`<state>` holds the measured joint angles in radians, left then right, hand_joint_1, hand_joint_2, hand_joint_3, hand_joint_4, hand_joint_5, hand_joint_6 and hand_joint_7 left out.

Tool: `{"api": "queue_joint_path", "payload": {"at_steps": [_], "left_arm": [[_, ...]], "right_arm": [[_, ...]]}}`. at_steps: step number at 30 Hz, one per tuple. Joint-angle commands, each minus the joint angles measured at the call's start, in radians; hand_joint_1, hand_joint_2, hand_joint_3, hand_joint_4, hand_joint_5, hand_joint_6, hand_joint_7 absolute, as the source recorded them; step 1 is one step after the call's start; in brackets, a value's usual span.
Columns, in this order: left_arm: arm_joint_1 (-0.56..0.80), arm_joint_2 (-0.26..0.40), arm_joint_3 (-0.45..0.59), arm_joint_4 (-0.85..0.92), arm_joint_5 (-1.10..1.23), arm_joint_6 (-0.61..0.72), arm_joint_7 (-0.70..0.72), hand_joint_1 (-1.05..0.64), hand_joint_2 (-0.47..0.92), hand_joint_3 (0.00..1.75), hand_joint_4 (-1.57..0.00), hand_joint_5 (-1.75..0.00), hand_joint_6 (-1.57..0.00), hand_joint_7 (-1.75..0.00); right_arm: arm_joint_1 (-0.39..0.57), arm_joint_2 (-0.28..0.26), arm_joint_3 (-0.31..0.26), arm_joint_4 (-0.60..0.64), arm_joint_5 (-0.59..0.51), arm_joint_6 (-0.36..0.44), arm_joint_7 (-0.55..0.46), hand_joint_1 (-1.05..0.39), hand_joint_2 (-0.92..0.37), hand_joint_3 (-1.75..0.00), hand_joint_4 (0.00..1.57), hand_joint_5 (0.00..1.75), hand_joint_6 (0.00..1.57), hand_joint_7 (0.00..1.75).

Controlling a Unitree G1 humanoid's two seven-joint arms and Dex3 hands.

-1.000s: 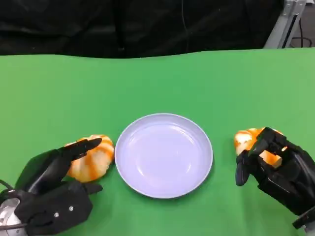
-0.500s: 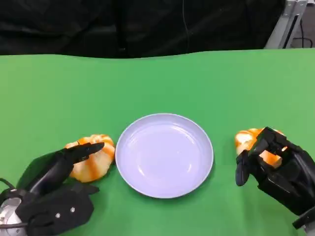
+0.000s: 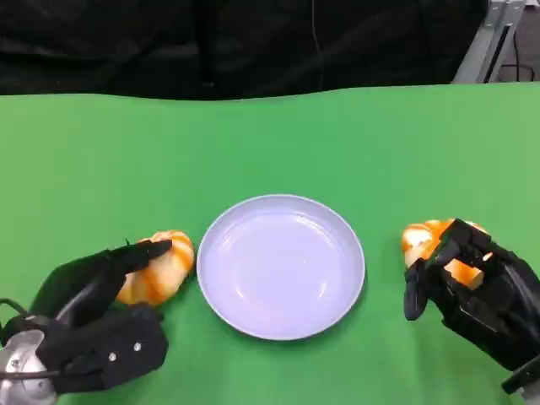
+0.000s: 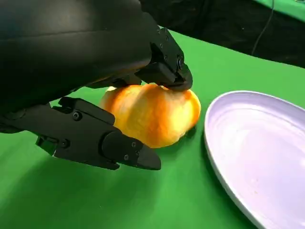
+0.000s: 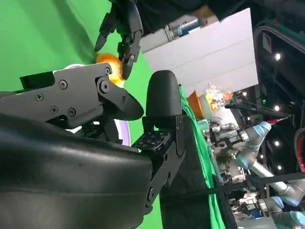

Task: Grasp the bread from the table and place it into the plate.

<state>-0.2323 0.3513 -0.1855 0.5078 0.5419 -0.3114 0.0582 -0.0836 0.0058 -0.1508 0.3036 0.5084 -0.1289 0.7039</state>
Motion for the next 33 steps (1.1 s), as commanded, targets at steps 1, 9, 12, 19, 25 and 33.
{"api": "queue_joint_path", "payload": {"at_steps": [1, 9, 12, 19, 25, 33], "left_arm": [[-0.022, 0.017, -0.017, 0.059, 0.008, -0.003, 0.034, -0.32, 0.92, 0.01, -0.37, 0.00, -0.46, 0.00], [-0.045, 0.021, -0.038, 0.117, 0.008, -0.031, 0.071, -0.17, 0.92, 0.15, -0.48, -0.04, -0.53, -0.02], [-0.049, 0.020, -0.040, 0.127, 0.002, -0.044, 0.080, -0.11, 0.92, 0.32, -0.67, -0.08, -0.73, -0.06], [-0.049, 0.016, -0.047, 0.136, 0.004, -0.045, 0.097, -0.10, 0.92, 0.47, -0.82, -0.16, -0.88, -0.09], [-0.047, 0.015, -0.053, 0.138, 0.002, -0.045, 0.114, -0.09, 0.92, 0.48, -0.43, -1.01, -0.83, -0.22], [-0.042, 0.014, -0.061, 0.134, 0.006, -0.038, 0.137, -0.08, 0.92, 0.47, -0.32, -1.27, -0.64, -0.64]], "right_arm": [[0.002, -0.012, -0.010, -0.012, 0.007, 0.010, -0.004, -0.02, -0.92, -0.77, 0.69, 1.75, 0.63, 1.43], [0.001, -0.010, -0.013, -0.011, 0.012, 0.008, 0.001, -0.01, -0.92, -0.77, 0.70, 1.75, 0.64, 1.42], [0.001, -0.011, -0.013, -0.009, 0.009, 0.006, -0.002, -0.02, -0.92, -0.76, 0.69, 1.75, 0.65, 1.41], [-0.002, -0.013, -0.013, -0.008, 0.010, 0.006, 0.003, -0.02, -0.92, -0.74, 0.69, 1.75, 0.65, 1.40], [0.000, -0.013, -0.012, -0.013, 0.007, 0.006, -0.002, -0.01, -0.92, -0.75, 0.70, 1.75, 0.66, 1.40], [0.001, -0.011, -0.011, -0.016, 0.006, 0.004, -0.004, -0.02, -0.92, -0.75, 0.70, 1.75, 0.65, 1.41]]}}
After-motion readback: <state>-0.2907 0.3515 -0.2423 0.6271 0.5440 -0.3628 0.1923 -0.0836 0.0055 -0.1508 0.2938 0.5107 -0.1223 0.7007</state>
